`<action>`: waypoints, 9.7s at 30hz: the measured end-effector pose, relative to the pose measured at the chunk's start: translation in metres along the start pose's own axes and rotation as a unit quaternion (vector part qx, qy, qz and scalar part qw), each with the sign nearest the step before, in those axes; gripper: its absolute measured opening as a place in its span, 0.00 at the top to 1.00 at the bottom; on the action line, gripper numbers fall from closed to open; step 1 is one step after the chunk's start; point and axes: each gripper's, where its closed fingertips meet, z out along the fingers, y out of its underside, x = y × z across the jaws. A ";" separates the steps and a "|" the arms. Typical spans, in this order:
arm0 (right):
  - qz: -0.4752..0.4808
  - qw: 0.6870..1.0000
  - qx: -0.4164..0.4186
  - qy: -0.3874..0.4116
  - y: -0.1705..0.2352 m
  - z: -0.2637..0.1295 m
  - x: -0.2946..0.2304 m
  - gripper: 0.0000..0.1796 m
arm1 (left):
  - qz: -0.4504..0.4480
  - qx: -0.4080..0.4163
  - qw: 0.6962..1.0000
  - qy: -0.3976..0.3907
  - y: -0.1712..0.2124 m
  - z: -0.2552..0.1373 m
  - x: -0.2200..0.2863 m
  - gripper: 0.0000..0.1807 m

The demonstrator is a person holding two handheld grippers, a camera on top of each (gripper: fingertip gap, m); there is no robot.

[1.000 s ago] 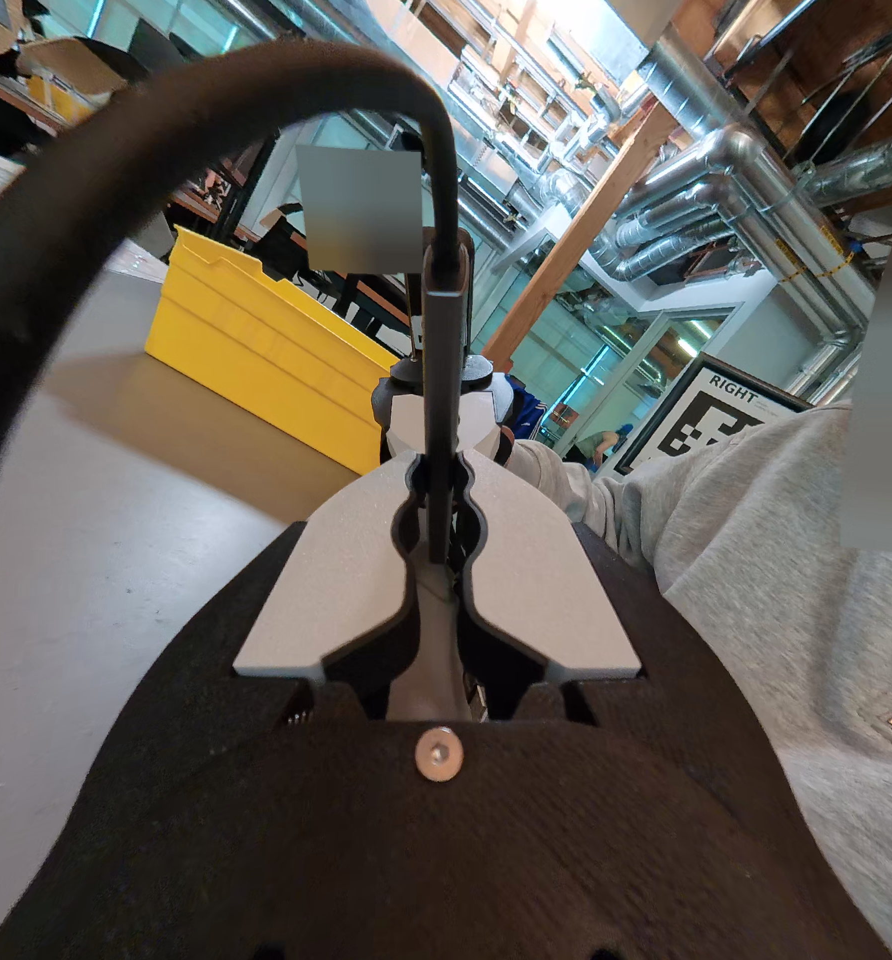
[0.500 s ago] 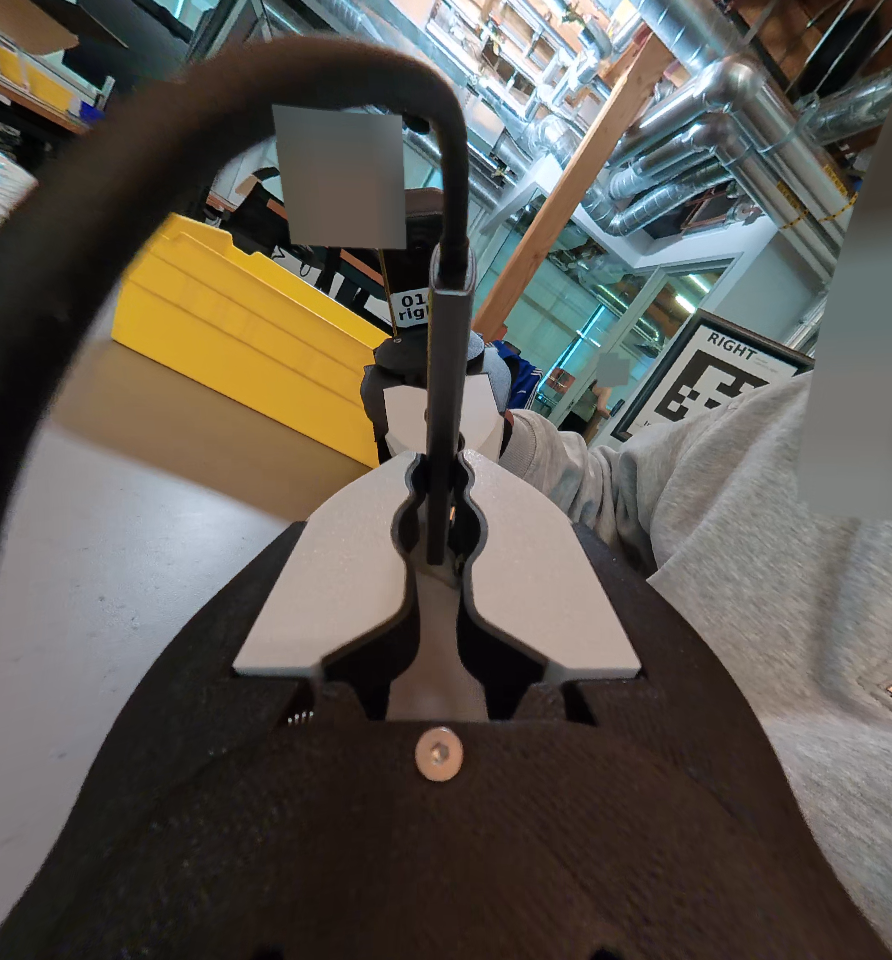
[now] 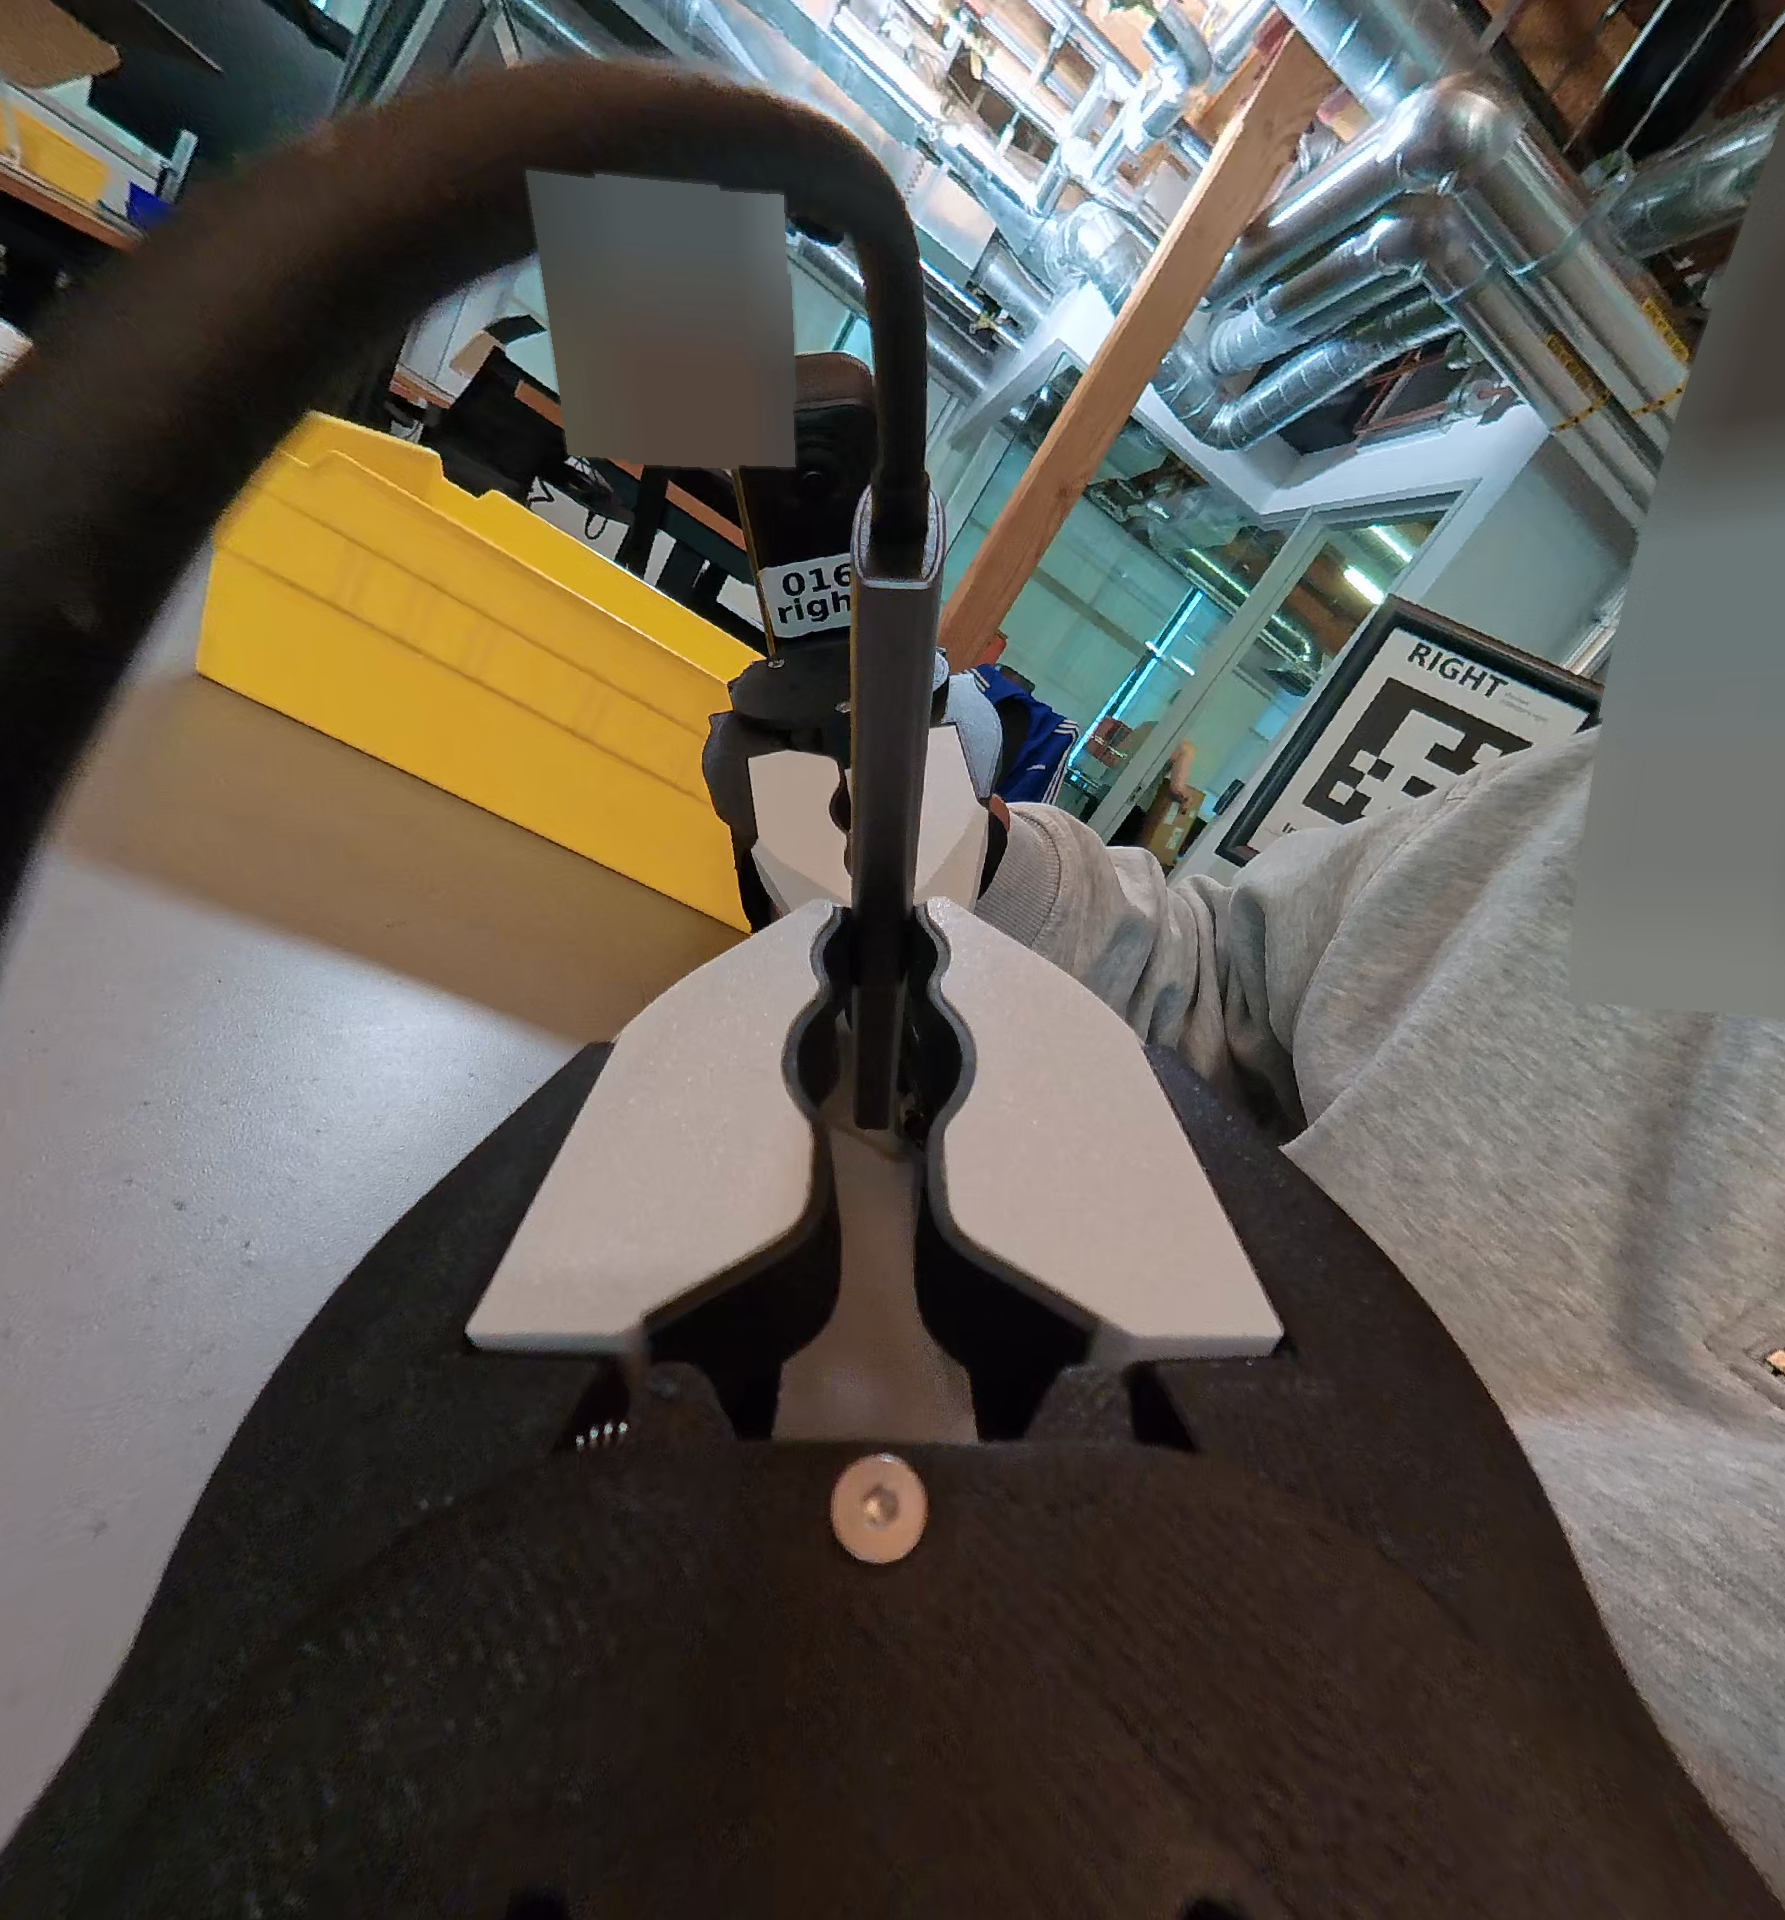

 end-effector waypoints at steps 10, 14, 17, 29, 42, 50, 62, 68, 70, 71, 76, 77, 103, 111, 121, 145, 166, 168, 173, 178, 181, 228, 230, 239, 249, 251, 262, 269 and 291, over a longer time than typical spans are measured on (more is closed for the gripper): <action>0.001 1.000 -0.002 -0.004 0.001 0.002 -0.001 0.96 | 0.001 -0.002 1.000 0.000 0.001 0.000 0.001 0.94; 0.001 1.000 -0.003 -0.004 0.002 0.002 -0.001 0.96 | 0.001 -0.003 1.000 0.000 0.001 0.000 0.001 0.94; 0.001 1.000 -0.004 -0.005 0.002 0.003 -0.001 0.96 | 0.002 -0.003 1.000 -0.001 0.001 0.000 0.001 0.94; -0.005 1.000 -0.011 0.002 0.003 0.005 0.000 0.96 | -0.001 -0.004 1.000 0.000 0.002 0.001 0.001 0.95; -0.020 0.999 0.009 0.035 -0.001 0.006 0.008 0.90 | -0.012 0.009 1.000 -0.010 -0.001 -0.001 -0.004 0.95; -0.005 0.999 0.038 0.025 -0.007 0.001 0.009 0.88 | -0.015 0.010 1.000 -0.007 -0.001 -0.001 -0.003 0.95; -0.003 1.000 0.025 0.005 -0.002 0.007 0.004 0.89 | -0.016 0.005 1.000 -0.002 0.001 0.001 -0.002 0.95; -0.035 0.999 0.023 0.020 -0.003 0.007 0.002 0.96 | -0.021 0.007 1.000 -0.004 0.001 0.001 -0.003 0.95; -0.039 0.999 0.021 0.024 -0.003 0.007 0.002 0.96 | -0.024 0.008 1.000 -0.003 0.001 0.001 -0.003 0.95; -0.038 0.999 0.021 0.024 -0.003 0.007 0.002 0.96 | -0.024 0.008 1.000 -0.004 0.001 0.001 -0.003 0.95; -0.027 0.999 0.021 0.020 -0.003 0.007 0.003 0.96 | -0.031 0.011 0.999 -0.004 0.001 0.001 -0.004 0.95; -0.024 0.999 0.021 0.018 -0.003 0.008 0.002 0.96 | -0.032 0.011 0.999 -0.002 0.001 0.001 -0.004 0.95; 0.012 0.997 0.059 0.043 -0.008 0.001 0.019 0.96 | -0.058 -0.100 0.990 -0.080 0.035 0.016 -0.018 0.94; -0.003 0.999 0.010 0.042 -0.002 -0.005 0.012 0.96 | -0.083 -0.056 0.992 -0.075 0.021 0.005 -0.024 0.94; 0.018 0.999 -0.028 0.029 0.012 0.002 0.009 0.96 | -0.054 -0.085 0.994 -0.052 0.028 0.011 -0.013 0.94; 0.024 0.999 -0.004 0.028 0.009 0.008 0.013 0.96 | -0.064 -0.072 0.993 -0.061 0.024 0.009 -0.017 0.94; 0.025 0.999 0.012 0.030 0.005 0.007 0.015 0.96 | -0.063 -0.074 0.992 -0.086 0.025 0.009 -0.023 0.93; 0.024 0.999 0.011 0.030 0.005 0.007 0.015 0.96 | -0.061 -0.077 0.991 -0.087 0.026 0.009 -0.023 0.93; 0.025 0.999 0.014 0.031 0.005 0.008 0.016 0.96 | -0.063 -0.077 0.991 -0.088 0.026 0.009 -0.024 0.93; 0.027 0.999 0.020 0.028 0.004 0.010 0.016 0.96 | -0.066 -0.084 0.990 -0.091 0.028 0.010 -0.024 0.92; 0.027 0.999 0.027 0.027 0.002 0.011 0.015 0.96 | -0.075 -0.094 0.989 -0.087 0.032 0.013 -0.023 0.91; 0.055 0.997 0.048 0.011 -0.004 0.001 0.014 0.96 | -0.085 -0.092 0.990 -0.058 0.031 0.010 -0.019 0.94; 0.057 0.997 0.044 0.006 -0.003 0.003 0.013 0.96 | -0.085 -0.091 0.990 -0.057 0.031 0.010 -0.019 0.94; 0.071 0.997 0.030 -0.014 0.002 0.006 0.009 0.96 | -0.072 -0.110 0.990 -0.046 0.035 0.013 -0.013 0.94; 0.080 0.996 0.002 -0.032 0.010 0.010 0.004 0.96 | -0.065 -0.129 0.989 -0.029 0.041 0.017 -0.006 0.94; 0.079 0.996 -0.004 -0.030 0.013 0.011 0.004 0.96 | -0.062 -0.134 0.989 -0.031 0.042 0.018 -0.006 0.94; 0.066 0.997 0.027 -0.024 0.004 0.011 0.005 0.96 | -0.082 -0.092 0.992 -0.022 0.032 0.015 -0.008 0.95; 0.066 0.996 0.048 -0.031 -0.002 0.010 0.004 0.96 | -0.087 -0.066 0.994 -0.012 0.025 0.015 -0.007 0.95; 0.086 0.989 0.097 -0.075 -0.014 0.006 -0.002 0.96 | -0.128 0.023 0.991 0.037 0.007 0.016 -0.002 0.94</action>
